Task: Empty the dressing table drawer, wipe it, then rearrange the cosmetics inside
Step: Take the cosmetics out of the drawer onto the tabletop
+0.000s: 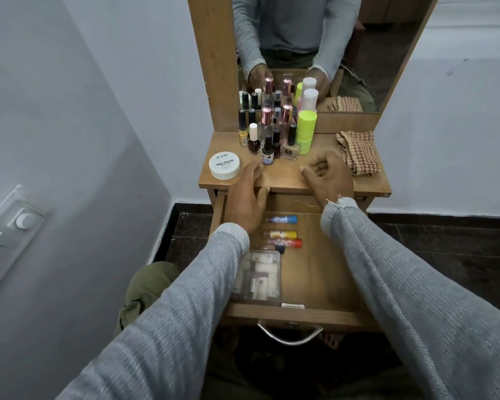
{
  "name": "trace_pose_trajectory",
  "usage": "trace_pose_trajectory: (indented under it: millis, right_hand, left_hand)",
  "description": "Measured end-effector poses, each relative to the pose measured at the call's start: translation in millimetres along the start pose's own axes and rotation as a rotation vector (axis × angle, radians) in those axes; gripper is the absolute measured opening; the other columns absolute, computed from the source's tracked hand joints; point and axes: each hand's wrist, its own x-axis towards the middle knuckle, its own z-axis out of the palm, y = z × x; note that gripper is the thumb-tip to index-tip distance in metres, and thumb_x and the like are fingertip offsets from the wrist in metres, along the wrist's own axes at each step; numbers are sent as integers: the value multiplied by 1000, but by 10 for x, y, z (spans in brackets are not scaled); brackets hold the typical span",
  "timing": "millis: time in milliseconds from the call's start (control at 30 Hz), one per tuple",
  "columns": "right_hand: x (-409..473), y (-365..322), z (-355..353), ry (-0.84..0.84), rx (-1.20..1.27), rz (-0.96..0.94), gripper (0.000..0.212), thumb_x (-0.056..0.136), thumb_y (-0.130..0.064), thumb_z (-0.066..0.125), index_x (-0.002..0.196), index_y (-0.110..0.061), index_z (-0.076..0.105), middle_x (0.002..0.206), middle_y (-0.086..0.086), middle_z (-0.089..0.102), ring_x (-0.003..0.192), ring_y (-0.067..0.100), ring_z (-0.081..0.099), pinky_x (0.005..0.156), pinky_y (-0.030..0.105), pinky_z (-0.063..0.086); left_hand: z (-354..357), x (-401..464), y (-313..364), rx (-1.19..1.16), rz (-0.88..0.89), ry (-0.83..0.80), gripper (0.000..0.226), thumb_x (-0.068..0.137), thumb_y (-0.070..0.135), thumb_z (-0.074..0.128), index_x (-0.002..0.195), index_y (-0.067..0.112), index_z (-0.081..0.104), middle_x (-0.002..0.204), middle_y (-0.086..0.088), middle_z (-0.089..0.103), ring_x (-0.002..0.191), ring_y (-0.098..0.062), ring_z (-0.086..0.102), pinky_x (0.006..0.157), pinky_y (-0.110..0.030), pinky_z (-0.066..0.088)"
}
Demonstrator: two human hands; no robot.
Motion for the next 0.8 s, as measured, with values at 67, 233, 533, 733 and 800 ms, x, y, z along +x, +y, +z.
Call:
trace_pose_trajectory:
  millis: [67,233,533,733,800]
  right_hand:
    - [-134,-39,-89,-38,39,3,13,82,-21,69,89,-14,61,79,-8,59,72,6,54,65,18,47]
    - [-688,-60,-193,-360,-64,39,11,87,-18,63,84,-8,63,78,2,64,70,15,60,58,18,45]
    - [-1211,-21,163,-778,-325,337,30,87,-35,64,61,-21,58,57,-6,59,51,11,57,51,21,45]
    - [-1265,-69,275,-816,-232,441,24,84,-36,67,68,-24,56,61,-3,61,57,16,61,57,26,52]
    - [-1271,-52,279,-822,-197,532,25,82,-38,69,83,-13,63,69,5,68,59,19,65,57,29,56]
  left_hand:
    - [-66,-146,-95,80,87,-54,51,92,10,60,140,18,43,135,0,57,123,-14,53,105,-29,42]
    - [-239,-393,-255,187,203,-67,37,90,7,62,126,16,58,124,-2,63,106,-6,57,96,-32,51]
    - [-551,-508,-429,295,100,-120,18,88,17,64,105,23,62,97,9,66,85,-9,61,78,-38,56]
    - [-539,-630,-496,383,34,-238,24,88,19,65,112,21,62,107,5,66,94,-13,63,83,-39,55]
    - [-539,-623,-496,357,45,-217,24,87,17,65,110,21,62,105,6,67,90,-12,63,82,-38,56]
